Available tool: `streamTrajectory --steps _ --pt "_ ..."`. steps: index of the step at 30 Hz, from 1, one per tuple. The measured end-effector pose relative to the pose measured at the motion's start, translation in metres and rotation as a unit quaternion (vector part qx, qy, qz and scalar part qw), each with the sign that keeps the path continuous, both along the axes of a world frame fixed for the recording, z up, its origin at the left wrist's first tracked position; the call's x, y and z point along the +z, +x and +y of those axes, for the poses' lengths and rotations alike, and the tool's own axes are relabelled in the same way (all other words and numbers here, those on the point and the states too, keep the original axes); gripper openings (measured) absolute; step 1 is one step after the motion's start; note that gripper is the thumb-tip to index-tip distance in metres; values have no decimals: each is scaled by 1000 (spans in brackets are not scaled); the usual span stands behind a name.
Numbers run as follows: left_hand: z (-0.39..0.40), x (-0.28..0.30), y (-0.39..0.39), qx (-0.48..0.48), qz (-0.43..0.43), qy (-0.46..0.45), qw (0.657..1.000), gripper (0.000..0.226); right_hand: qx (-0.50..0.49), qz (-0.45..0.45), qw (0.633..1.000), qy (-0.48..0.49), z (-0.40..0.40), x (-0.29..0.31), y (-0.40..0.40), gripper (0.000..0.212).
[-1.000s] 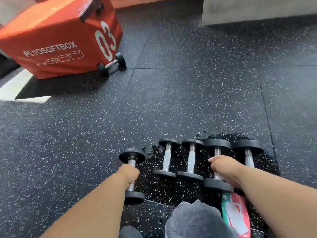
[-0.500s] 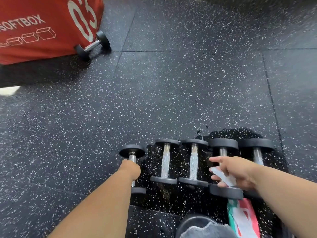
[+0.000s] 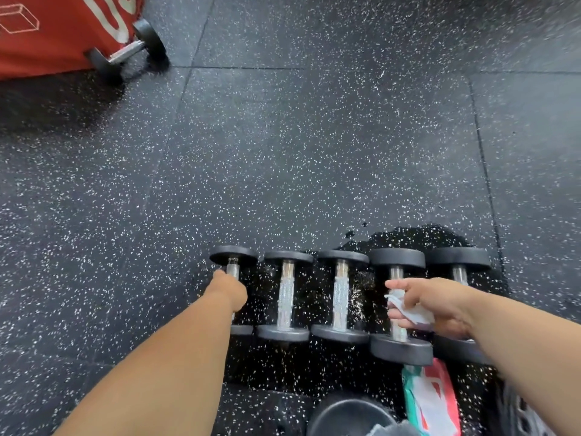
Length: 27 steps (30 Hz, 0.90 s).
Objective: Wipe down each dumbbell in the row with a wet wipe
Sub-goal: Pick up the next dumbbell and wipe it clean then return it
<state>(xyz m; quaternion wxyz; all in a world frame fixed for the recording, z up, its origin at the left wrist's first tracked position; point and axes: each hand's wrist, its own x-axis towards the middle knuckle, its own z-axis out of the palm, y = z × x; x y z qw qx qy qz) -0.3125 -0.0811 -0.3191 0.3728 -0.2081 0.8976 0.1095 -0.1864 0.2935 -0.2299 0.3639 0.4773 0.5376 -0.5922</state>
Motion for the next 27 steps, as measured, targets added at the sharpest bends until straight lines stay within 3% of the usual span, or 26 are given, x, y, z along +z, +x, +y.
streamTrajectory --steps 8,11,16,20,23,25,27 --pt "5 -10 9 13 10 13 1000 49 32 -14 999 31 3 -6 0 37" --pt "7 -6 13 18 18 14 1000 49 97 -32 991 81 8 -12 5 28" --pt "13 4 11 45 16 32 998 52 173 -8 974 149 12 -1 -4 44" --pt "15 14 2 176 4 61 983 88 151 17 984 97 15 0 -1 49" --pt "22 29 -6 177 113 21 977 67 116 19 990 76 16 -5 -2 50" --pt "32 40 -10 93 215 21 972 49 71 14 996 53 21 -12 -3 46" --pt "45 48 -12 -16 250 43 967 47 56 11 998 28 22 -16 -1 42"
